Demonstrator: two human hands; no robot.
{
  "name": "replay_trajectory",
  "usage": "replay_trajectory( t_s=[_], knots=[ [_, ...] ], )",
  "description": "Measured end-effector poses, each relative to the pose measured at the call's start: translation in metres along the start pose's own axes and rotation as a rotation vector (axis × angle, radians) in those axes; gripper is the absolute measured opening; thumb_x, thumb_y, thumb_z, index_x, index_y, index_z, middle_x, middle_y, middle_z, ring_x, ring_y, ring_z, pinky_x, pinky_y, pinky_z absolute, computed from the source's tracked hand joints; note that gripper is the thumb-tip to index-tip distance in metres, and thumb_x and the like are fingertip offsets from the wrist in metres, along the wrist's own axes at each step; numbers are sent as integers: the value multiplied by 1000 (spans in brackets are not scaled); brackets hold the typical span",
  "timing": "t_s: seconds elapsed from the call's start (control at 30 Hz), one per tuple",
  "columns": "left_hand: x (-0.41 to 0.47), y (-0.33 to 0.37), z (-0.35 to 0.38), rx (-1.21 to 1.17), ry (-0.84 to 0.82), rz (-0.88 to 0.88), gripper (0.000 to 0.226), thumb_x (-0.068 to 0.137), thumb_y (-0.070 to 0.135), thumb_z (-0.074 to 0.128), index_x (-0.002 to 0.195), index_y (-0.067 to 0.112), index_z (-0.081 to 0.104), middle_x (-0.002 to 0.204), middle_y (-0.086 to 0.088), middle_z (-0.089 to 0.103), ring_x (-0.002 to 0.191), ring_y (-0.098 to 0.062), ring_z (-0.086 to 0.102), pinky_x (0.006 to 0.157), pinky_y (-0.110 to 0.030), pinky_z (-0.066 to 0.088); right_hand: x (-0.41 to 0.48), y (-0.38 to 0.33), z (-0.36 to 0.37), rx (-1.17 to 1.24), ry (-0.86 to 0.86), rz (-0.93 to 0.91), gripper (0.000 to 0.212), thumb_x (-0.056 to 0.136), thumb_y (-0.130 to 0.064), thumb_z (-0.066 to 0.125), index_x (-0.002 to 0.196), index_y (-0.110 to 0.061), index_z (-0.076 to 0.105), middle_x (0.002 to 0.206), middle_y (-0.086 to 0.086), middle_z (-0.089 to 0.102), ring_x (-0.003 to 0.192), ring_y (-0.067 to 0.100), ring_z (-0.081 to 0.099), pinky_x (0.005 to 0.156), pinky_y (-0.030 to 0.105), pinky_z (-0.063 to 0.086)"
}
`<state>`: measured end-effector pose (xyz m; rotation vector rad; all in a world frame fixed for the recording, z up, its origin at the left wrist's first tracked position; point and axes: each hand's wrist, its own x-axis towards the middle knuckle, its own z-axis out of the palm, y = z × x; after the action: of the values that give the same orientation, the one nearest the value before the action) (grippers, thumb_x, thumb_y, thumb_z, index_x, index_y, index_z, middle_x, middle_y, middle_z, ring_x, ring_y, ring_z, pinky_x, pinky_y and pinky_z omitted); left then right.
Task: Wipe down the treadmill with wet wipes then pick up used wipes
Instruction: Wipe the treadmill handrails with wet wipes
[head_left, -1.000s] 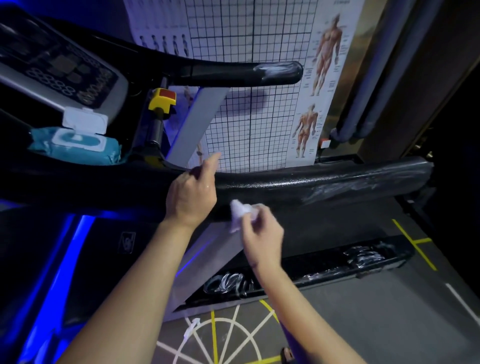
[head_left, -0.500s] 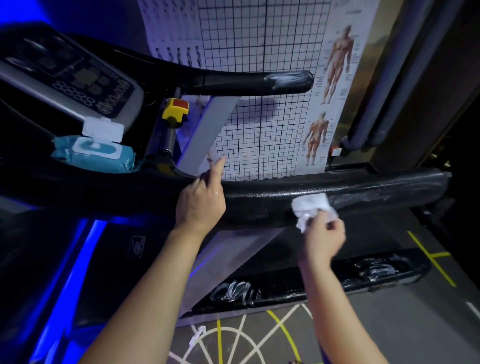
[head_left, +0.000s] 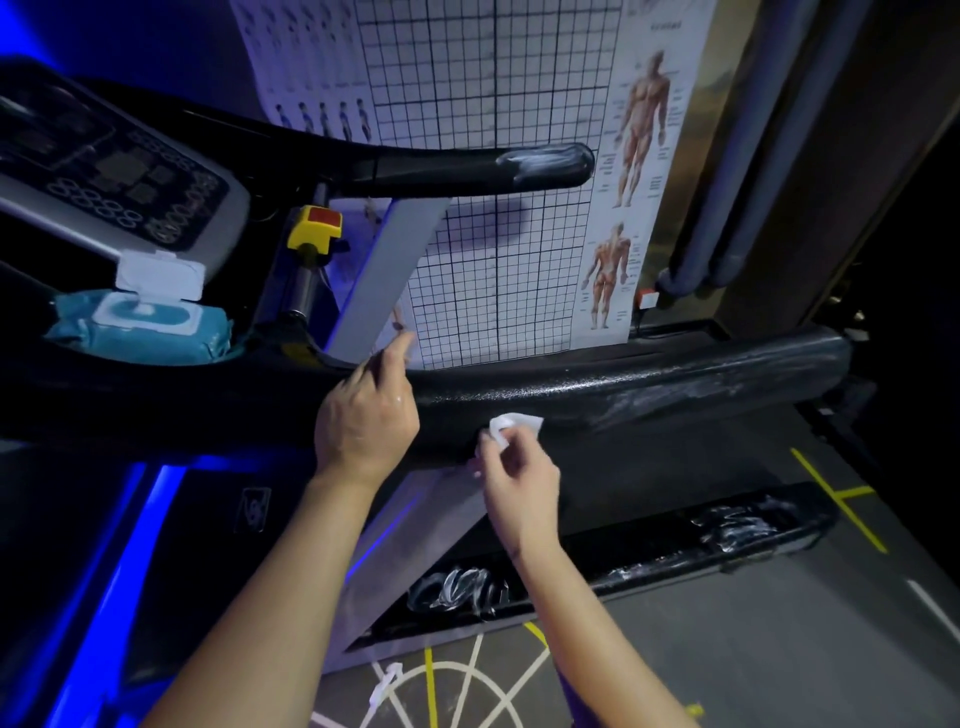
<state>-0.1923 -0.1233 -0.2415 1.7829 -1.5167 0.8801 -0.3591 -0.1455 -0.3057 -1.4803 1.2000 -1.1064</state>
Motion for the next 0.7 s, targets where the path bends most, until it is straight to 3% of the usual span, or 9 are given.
replay_trajectory(
  t_s=[0.07, 0.17, 0.23, 0.33, 0.43, 0.53, 0.63, 0.7],
  knots=[
    [0, 0, 1, -3, -23, -13, 38, 90, 2, 54, 127, 9, 56, 88, -18, 75, 70, -38, 72, 52, -41, 55, -3, -4, 8, 50, -153, -23, 27, 89, -43, 62, 72, -23, 63, 66, 1, 67, 64, 12, 60, 70, 40, 54],
    [-1, -2, 4, -7, -39, -29, 35, 93, 6, 48, 127, 11, 56, 91, -16, 76, 72, -38, 72, 54, -42, 56, -7, -7, 14, 255, -310, 28, 31, 97, -31, 66, 76, -8, 71, 74, 5, 70, 78, 11, 64, 81, 49, 60],
    [-2, -3, 5, -1, -29, -28, 33, 94, 7, 47, 124, 10, 59, 90, -17, 76, 72, -39, 72, 55, -42, 56, -7, -10, 10, 476, -218, 127, 32, 98, -23, 67, 77, 0, 71, 78, 11, 69, 81, 20, 67, 83, 47, 61],
    [-2, -2, 4, 19, 0, 4, 29, 92, 6, 49, 120, 9, 59, 87, -17, 74, 69, -38, 71, 52, -40, 55, 4, -9, -8, 832, 27, 288, 22, 99, -13, 62, 82, -4, 72, 79, 19, 70, 77, 32, 73, 73, 37, 62],
    [-1, -1, 4, 22, -1, 3, 28, 92, 6, 49, 118, 11, 55, 86, -17, 74, 69, -38, 72, 51, -39, 55, 30, -7, -46, 1088, 207, 331, 5, 98, -6, 59, 102, -3, 61, 85, 13, 65, 75, 23, 72, 68, 30, 60],
    [-1, -2, 4, 17, -14, -11, 26, 92, 7, 47, 116, 9, 59, 87, -17, 74, 71, -38, 72, 51, -40, 55, 61, -1, -97, 1156, 358, 324, 7, 99, -8, 55, 97, -5, 61, 92, 9, 67, 79, 13, 71, 73, 21, 57],
    [0, 0, 2, 0, -69, -41, 27, 92, 10, 46, 115, 11, 60, 86, -16, 74, 72, -40, 71, 51, -42, 55, 73, 13, -126, 1100, 412, 349, 13, 101, -16, 55, 100, -6, 63, 97, 8, 70, 93, 17, 71, 80, 23, 57],
    [1, 3, -1, -20, -114, -84, 27, 93, 12, 46, 115, 12, 61, 87, -15, 74, 75, -40, 71, 53, -43, 53, 63, 17, -121, 1048, 388, 345, 15, 100, -17, 53, 97, -5, 61, 85, 9, 68, 79, 18, 68, 69, 25, 56]
  ],
)
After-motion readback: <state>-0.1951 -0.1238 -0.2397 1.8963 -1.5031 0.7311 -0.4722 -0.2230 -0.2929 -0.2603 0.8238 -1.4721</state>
